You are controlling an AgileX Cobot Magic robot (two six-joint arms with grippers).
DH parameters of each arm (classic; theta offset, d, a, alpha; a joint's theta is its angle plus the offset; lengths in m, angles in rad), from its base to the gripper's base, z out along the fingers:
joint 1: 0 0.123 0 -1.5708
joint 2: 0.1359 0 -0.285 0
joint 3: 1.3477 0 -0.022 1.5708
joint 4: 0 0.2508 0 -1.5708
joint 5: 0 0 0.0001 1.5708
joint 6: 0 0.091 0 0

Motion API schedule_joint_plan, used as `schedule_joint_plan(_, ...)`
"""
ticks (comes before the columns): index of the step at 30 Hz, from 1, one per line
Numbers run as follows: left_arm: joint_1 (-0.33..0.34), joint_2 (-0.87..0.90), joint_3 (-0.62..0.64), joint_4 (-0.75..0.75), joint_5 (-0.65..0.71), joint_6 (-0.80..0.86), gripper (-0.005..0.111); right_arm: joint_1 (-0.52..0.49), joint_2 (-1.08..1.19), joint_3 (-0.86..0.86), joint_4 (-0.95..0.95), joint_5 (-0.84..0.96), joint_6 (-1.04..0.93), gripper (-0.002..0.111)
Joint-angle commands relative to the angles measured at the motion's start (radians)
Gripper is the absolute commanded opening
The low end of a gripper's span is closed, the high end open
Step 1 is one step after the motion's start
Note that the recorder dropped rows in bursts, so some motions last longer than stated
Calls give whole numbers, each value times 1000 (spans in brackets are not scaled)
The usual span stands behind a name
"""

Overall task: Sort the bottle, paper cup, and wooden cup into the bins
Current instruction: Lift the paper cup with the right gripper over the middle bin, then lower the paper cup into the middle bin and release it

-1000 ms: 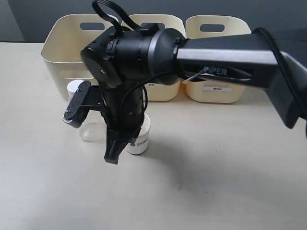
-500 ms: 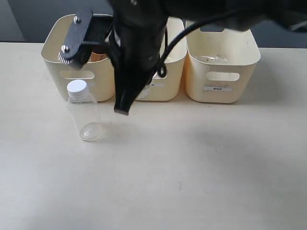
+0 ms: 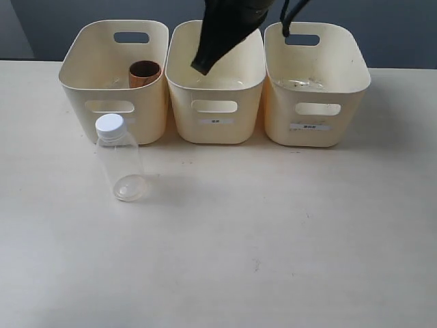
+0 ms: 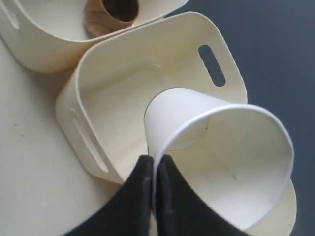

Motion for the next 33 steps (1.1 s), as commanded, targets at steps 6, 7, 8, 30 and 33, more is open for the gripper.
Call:
schedule_joint_plan(6,-4,-5,1,-3,2,-2,0,-159,152,-64,196,-107,-175,-1)
schedule_joint_plan(7,-4,-5,1,-3,2,-2,0,-163,171,-83,219,-112,-206,-1)
schedule_joint_plan(8,-4,-5,1,-3,2,-2,0,-168,189,-99,219,-112,-217,-1)
schedule_joint_plan(30,-4,-5,1,-3,2,-2,0,-175,484,-381,277,16,-414,-1)
schedule_joint_plan(33,-4,-5,1,-3,2,-2,0,-175,486,-381,279,29,-414,-1)
